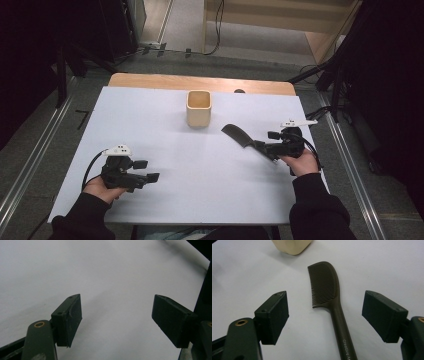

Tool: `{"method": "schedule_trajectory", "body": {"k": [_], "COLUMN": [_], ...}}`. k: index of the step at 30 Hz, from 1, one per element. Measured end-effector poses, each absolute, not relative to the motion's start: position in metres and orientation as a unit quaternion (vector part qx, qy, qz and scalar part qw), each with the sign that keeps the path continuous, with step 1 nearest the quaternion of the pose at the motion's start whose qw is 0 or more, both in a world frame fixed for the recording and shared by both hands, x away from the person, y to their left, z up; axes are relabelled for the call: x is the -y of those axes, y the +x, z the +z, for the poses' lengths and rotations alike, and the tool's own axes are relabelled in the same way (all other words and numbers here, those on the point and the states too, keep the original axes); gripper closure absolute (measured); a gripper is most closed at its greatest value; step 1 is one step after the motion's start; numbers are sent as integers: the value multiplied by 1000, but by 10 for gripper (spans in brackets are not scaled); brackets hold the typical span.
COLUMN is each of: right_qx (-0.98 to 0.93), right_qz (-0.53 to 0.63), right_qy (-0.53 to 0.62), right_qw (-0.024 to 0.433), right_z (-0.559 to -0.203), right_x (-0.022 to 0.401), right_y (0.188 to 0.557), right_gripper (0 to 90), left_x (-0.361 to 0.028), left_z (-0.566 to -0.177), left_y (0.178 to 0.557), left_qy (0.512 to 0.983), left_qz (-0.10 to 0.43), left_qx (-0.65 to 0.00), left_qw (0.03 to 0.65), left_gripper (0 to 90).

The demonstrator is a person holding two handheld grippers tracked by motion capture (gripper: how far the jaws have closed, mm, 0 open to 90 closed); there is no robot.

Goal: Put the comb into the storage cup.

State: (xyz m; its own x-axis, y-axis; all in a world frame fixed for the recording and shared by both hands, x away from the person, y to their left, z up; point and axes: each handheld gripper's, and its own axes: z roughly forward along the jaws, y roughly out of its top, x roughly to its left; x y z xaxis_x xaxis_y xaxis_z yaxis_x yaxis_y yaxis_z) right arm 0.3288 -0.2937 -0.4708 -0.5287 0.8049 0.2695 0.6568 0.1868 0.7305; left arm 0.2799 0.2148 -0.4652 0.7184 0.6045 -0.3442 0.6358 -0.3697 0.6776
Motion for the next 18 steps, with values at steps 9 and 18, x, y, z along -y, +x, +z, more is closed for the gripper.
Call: {"method": "schedule_trajectory", "body": {"k": [9, 18], "right_qx": [-790, -796], "right_qz": [429, 424], "right_qy": [434, 426], "right_qw": [66, 73], "right_z": [-473, -478], "right_x": [298, 300], "right_y": [337, 341], "right_gripper": [198, 204], "left_x": [-215, -215], "left_z": [-465, -466], "left_y": [280, 279], "left_qy": [827, 828], "left_qz": [-18, -17], "left_qx": [-376, -378], "left_qw": [417, 415], "left_gripper": [249, 249]}}
